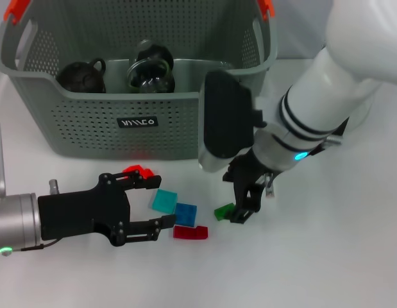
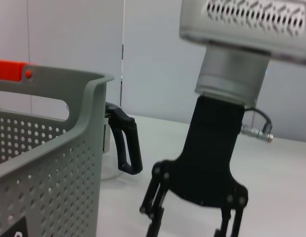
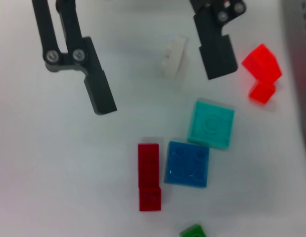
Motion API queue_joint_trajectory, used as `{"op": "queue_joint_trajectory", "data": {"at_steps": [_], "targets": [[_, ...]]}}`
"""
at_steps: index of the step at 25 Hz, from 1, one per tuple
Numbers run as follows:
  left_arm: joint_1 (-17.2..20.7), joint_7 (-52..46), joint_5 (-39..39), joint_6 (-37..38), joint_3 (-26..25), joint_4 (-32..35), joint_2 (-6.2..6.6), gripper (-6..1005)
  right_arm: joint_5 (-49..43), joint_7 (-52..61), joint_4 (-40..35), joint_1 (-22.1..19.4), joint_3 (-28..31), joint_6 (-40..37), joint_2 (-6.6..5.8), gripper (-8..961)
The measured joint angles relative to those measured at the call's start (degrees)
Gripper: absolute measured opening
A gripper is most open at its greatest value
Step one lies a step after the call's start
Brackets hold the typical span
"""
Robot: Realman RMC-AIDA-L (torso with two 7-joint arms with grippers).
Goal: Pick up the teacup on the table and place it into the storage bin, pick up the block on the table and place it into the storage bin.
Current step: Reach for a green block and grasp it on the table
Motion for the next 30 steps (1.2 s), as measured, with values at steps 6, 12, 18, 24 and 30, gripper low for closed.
{"op": "queue_joint_trajectory", "data": {"at_steps": [6,12,18,24,30], "targets": [[0.1,0.0,0.0,-0.1,-0.1,0.0,-0.02,758,2.6,-0.1,3.8,0.9,-2.4,2.7,0.04,732],[0.0,0.0,0.0,-0.1,-0.1,0.0,0.02,758,4.6,-0.3,6.3,1.0,-4.6,6.2,0.14,722],[-0.2,0.0,0.0,-0.1,0.0,0.0,0.07,758,5.8,0.1,7.5,0.9,-5.2,8.1,0.16,713],[-0.2,0.0,0.0,-0.1,-0.1,0.0,0.15,758,6.8,0.1,9.1,1.1,-5.4,9.2,0.26,703],[-0.2,0.0,0.0,-0.1,-0.1,0.0,0.17,758,7.0,0.6,9.5,0.8,-5.5,9.2,0.24,621]]}}
